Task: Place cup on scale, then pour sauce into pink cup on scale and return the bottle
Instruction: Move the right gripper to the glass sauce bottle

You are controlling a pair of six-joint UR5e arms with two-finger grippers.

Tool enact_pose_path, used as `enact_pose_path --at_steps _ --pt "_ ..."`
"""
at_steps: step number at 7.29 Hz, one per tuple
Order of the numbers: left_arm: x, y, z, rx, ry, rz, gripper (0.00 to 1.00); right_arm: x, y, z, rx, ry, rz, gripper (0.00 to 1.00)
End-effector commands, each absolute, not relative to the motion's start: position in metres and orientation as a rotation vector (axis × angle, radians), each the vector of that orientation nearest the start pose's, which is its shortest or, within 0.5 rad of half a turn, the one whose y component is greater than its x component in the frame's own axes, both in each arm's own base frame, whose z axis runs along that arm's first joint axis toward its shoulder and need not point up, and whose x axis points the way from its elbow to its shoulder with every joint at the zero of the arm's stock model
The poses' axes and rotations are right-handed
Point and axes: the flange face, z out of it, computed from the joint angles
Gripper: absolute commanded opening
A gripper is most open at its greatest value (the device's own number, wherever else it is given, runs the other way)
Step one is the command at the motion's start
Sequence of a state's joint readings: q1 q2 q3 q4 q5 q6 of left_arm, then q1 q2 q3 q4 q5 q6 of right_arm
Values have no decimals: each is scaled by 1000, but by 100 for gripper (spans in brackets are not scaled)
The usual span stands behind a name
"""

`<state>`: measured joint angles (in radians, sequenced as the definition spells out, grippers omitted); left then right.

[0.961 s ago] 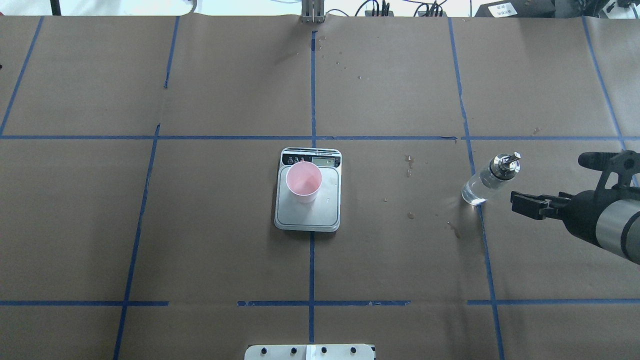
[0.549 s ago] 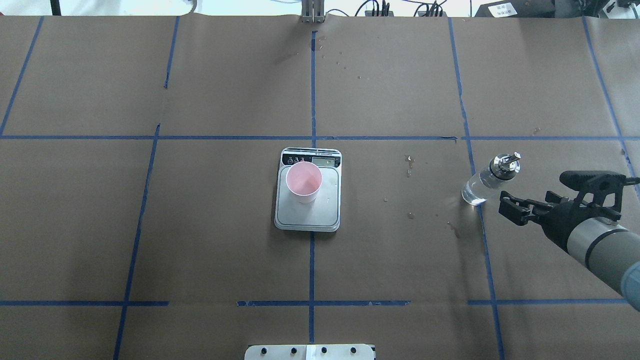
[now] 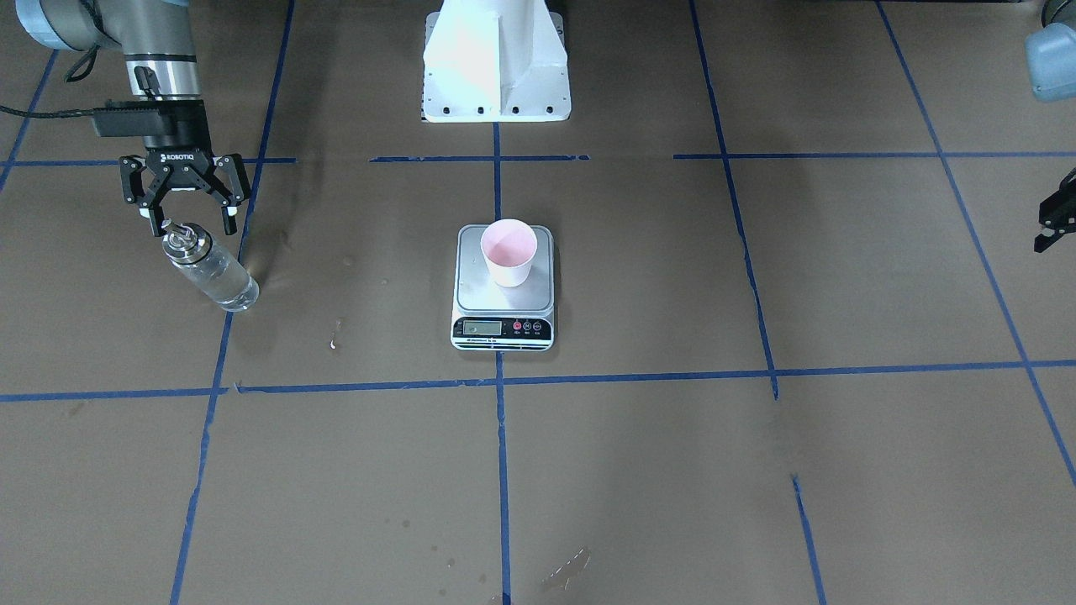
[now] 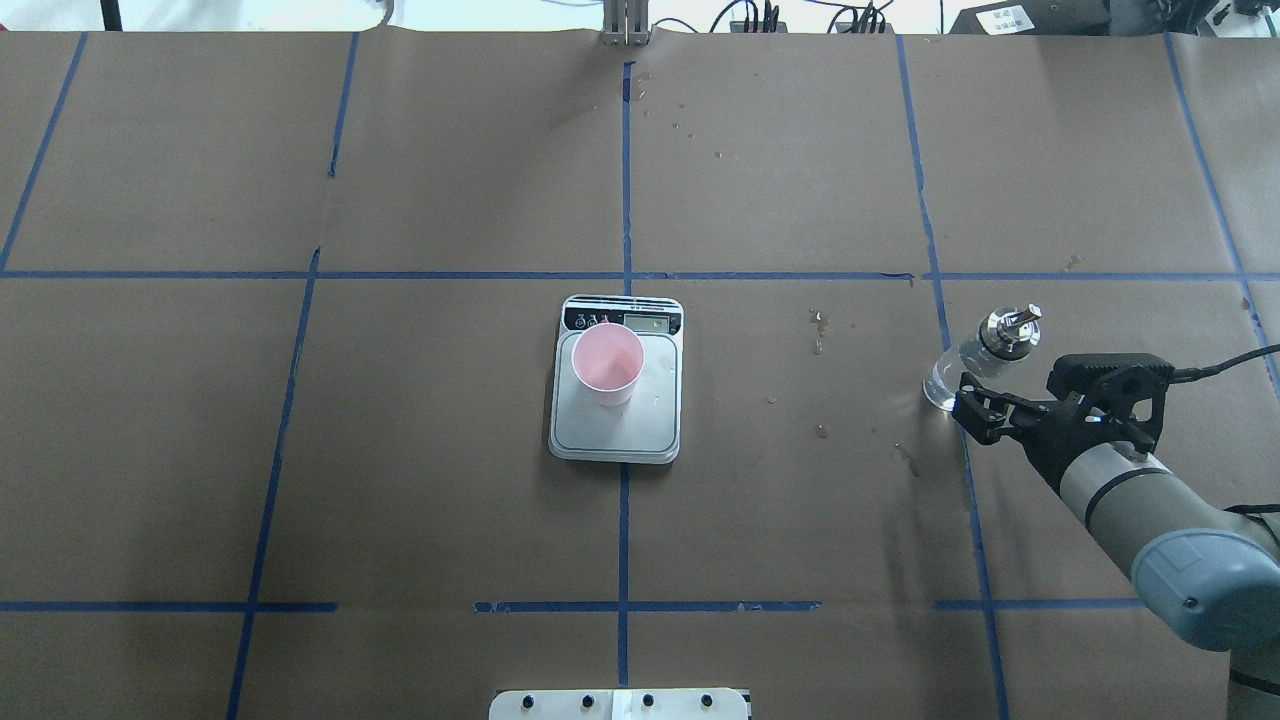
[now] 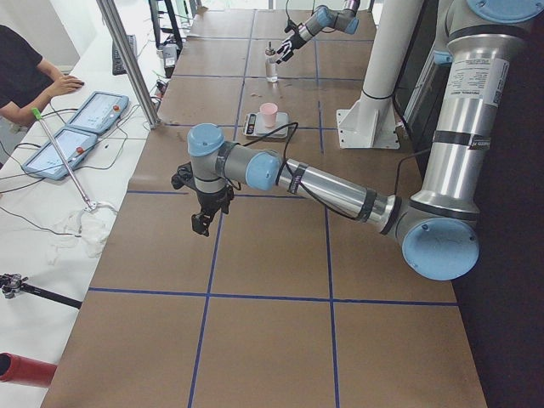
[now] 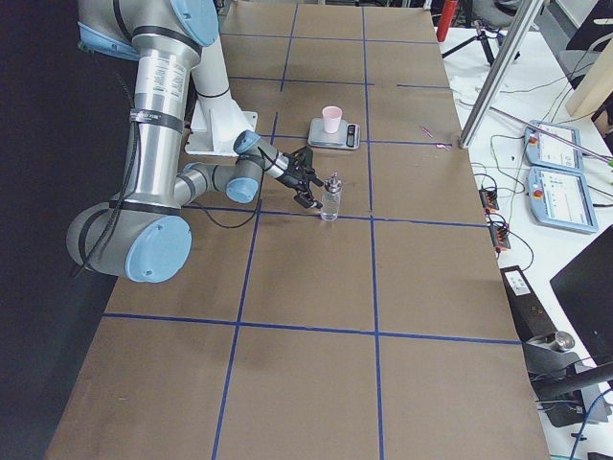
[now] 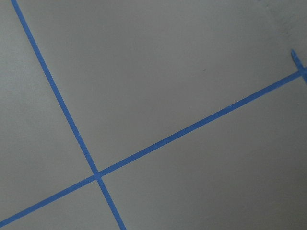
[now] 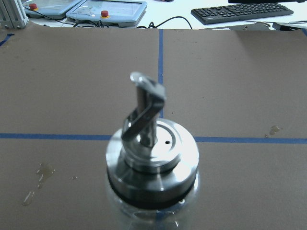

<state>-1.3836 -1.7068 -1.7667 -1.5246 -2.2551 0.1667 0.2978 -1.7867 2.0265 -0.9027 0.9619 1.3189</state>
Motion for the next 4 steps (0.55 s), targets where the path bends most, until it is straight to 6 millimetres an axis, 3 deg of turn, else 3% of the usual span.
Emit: enact_pose_path --at_steps 1,4 --pt "32 -549 505 271 687 439 100 -363 -309 464 813 -675 323 100" --pt "32 -549 503 273 687 440 100 -372 -312 474 818 -654 319 100"
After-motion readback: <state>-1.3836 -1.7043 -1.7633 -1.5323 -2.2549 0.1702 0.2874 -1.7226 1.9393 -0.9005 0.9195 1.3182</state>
